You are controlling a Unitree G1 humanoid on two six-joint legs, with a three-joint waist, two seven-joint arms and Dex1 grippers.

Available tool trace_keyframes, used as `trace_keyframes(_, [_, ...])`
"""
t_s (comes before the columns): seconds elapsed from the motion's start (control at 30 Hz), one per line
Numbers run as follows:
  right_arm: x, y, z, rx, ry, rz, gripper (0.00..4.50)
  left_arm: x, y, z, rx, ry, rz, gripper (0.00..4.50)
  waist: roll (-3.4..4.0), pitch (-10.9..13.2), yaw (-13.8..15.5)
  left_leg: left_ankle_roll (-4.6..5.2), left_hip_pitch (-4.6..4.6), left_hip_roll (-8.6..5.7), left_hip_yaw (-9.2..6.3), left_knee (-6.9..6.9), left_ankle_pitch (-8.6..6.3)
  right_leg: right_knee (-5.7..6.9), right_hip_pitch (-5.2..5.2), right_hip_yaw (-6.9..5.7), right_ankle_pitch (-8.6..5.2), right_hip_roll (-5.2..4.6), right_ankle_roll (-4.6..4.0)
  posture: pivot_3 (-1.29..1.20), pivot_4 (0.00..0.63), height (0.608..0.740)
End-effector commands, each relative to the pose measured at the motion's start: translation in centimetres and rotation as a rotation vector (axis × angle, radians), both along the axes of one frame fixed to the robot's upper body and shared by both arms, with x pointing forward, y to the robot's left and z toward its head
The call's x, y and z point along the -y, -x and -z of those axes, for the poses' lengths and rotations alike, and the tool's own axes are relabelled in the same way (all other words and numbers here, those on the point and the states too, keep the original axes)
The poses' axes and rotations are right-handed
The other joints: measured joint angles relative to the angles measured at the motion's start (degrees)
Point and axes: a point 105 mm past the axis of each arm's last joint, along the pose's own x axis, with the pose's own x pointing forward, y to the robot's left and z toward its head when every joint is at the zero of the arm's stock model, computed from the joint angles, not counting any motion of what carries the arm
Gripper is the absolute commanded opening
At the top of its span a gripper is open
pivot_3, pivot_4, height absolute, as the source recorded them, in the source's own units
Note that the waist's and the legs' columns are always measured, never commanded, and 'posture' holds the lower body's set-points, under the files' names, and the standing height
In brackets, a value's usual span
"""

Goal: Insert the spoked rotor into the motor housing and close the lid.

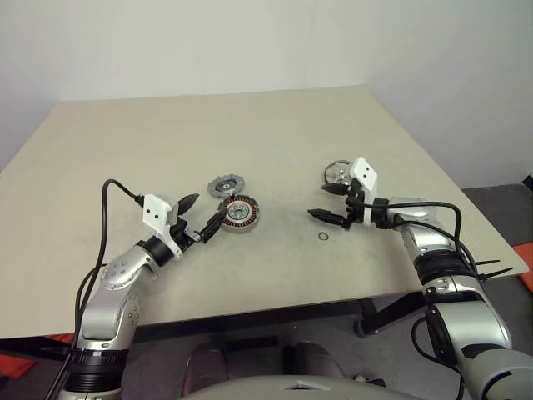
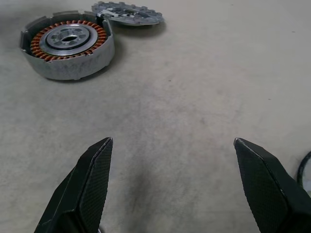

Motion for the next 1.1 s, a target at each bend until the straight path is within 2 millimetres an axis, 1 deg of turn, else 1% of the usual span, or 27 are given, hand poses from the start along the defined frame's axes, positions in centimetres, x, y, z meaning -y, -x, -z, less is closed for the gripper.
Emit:
trace_keyframes(0.03, [-0.1, -0.2, -1.3, 0.057, 0.01, -0.017, 4.48, 0.1, -0.3, -1.0, 0.05, 0.001, 0.002, 4.5, 0.0, 0.0, 0.0, 0.0, 0.0, 0.0, 0.0, 0.0, 0.0, 0.0, 0.0, 0.0, 0.0, 0.0, 0.0, 0.0, 0.0, 0.74])
trace_keyframes(0.23, [0.1, 0.2, -1.0, 0.048, 0.018, -0.032, 4.48, 0.2, -0.4, -1.0, 0.049, 0.002, 0.006, 4.5, 0.0, 0.0, 0.0, 0.01, 0.0, -0.01, -0.01, 0.0, 0.01, 0.01, 0.01, -0.01, 0.0, -0.01, 0.0, 0.0, 0.0, 0.74])
trace_keyframes(0.4, [1.0, 1.8, 0.6, 0.002, 0.08, -0.069, 4.48, 0.3, -0.4, -0.8, 0.046, 0.001, 0.01, 4.5, 0.0, 0.0, 0.1, 0.03, -0.01, -0.01, -0.04, 0.0, 0.01, -0.03, 0.04, -0.04, 0.0, -0.02, 0.0, 0.0, 0.0, 0.74])
trace_keyframes(0.63, [2.3, 3.3, 1.8, -0.039, 0.143, -0.084, 4.48, 0.7, -0.6, -0.6, 0.046, 0.004, 0.021, 4.5, 0.0, 0.0, 0.0, 0.08, 0.03, -0.04, -0.05, 0.0, 0.01, -0.01, 0.09, -0.05, 0.0, -0.07, 0.01, 0.0, 0.0, 0.74])
trace_keyframes(0.87, [2.4, 3.9, 2.4, -0.055, 0.155, -0.087, 4.48, 0.6, -0.6, -0.5, 0.043, -0.001, 0.022, 4.5, 0.02, 0.0, 0.0, 0.11, 0.07, -0.04, -0.05, -0.01, 0.02, -0.01, 0.12, -0.08, 0.0, -0.09, 0.01, 0.0, 0.0, 0.74])
trace_keyframes(1.07, [2.1, 4.3, 2.8, -0.08, 0.148, -0.105, 4.48, 0.6, -0.6, -0.6, 0.046, -0.007, 0.02, 4.5, 0.02, 0.0, 0.0, 0.13, 0.06, -0.09, -0.07, -0.02, 0.03, -0.02, 0.12, -0.1, 0.0, -0.15, 0.01, 0.0, 0.0, 0.74])
trace_keyframes(1.1, [2.1, 4.3, 2.8, -0.084, 0.147, -0.105, 4.12, 0.6, -0.6, -0.6, 0.046, -0.008, 0.019, 4.5, 0.02, 0.0, 0.0, 0.13, 0.06, -0.09, -0.07, -0.02, 0.03, -0.02, 0.13, -0.1, 0.0, -0.15, 0.01, 0.0, 0.0, 0.74])
